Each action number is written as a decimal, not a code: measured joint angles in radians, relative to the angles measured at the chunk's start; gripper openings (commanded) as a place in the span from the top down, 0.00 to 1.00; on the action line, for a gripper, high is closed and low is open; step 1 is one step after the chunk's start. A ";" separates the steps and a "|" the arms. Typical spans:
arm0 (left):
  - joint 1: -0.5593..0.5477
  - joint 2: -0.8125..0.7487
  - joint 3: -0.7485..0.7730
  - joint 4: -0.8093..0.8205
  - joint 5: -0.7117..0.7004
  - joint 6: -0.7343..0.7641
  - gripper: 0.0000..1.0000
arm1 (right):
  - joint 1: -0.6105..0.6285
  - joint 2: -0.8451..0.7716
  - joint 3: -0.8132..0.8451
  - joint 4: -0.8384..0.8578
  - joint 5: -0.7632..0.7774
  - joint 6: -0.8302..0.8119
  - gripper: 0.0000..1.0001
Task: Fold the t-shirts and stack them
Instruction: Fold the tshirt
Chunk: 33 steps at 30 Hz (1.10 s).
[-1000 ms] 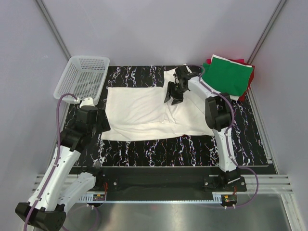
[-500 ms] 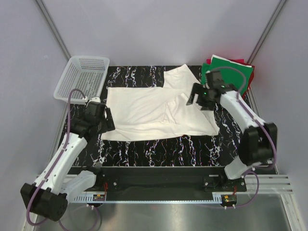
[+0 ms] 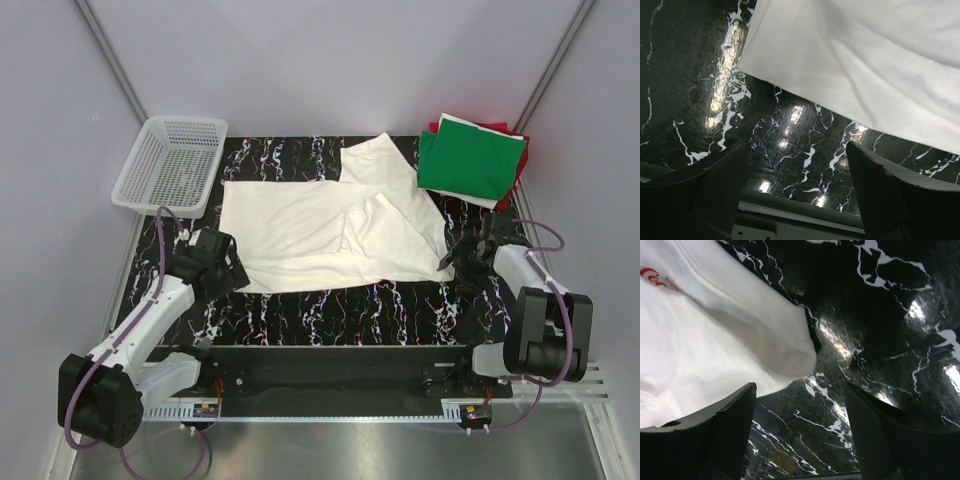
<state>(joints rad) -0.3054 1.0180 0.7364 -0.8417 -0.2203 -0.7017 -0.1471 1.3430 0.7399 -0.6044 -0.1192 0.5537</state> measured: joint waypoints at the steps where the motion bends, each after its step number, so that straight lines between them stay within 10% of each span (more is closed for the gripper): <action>1: 0.002 0.004 -0.021 0.010 0.005 -0.012 0.18 | -0.013 0.018 0.000 0.019 -0.007 0.002 0.25; 14: 0.109 0.081 -0.160 0.180 -0.013 -0.090 0.20 | -0.032 0.159 -0.011 0.192 -0.087 0.006 0.89; 33: 0.110 0.193 -0.178 0.348 -0.128 -0.176 0.35 | -0.037 0.194 -0.006 0.242 -0.157 -0.003 1.00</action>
<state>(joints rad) -0.1951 1.2110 0.5583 -0.4938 -0.3481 -0.8780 -0.1841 1.5368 0.7341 -0.3626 -0.2764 0.5503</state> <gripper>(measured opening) 0.653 0.109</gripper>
